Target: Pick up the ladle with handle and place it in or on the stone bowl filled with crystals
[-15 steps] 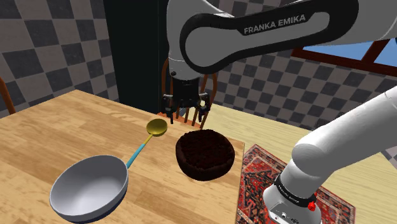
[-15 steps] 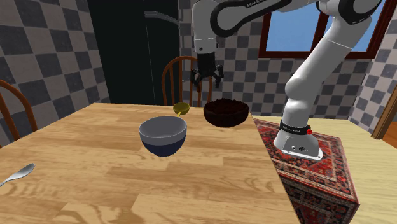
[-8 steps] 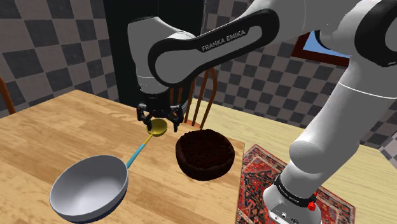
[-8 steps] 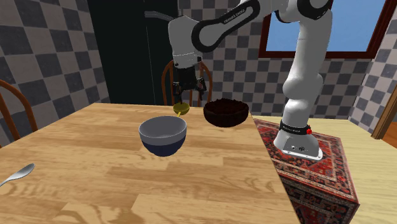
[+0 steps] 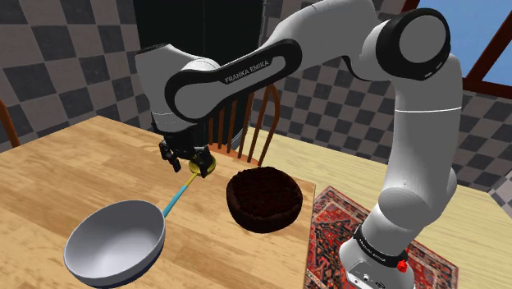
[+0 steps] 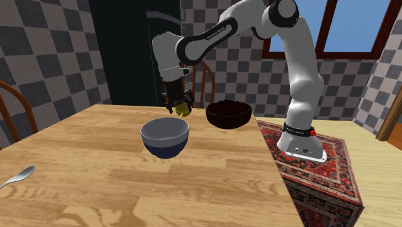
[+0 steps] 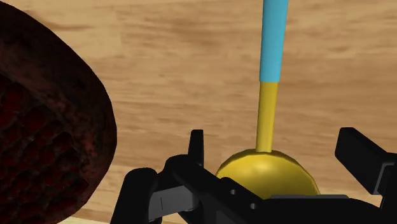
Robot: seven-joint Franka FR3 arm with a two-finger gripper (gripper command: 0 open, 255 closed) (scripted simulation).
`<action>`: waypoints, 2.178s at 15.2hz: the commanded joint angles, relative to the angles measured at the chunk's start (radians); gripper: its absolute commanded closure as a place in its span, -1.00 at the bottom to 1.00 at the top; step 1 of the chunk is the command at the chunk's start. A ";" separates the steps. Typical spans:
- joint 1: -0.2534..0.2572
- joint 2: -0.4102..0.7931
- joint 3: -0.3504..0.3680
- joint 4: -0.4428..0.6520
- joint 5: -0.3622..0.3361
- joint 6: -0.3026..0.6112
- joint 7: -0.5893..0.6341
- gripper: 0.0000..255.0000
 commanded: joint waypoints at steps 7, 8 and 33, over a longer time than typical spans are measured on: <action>0.006 0.030 -0.020 -0.051 -0.031 0.071 0.028 -1.00; 0.006 0.030 -0.020 -0.051 -0.031 0.071 0.028 -1.00; -0.016 -0.036 0.014 0.006 0.027 -0.032 -0.012 1.00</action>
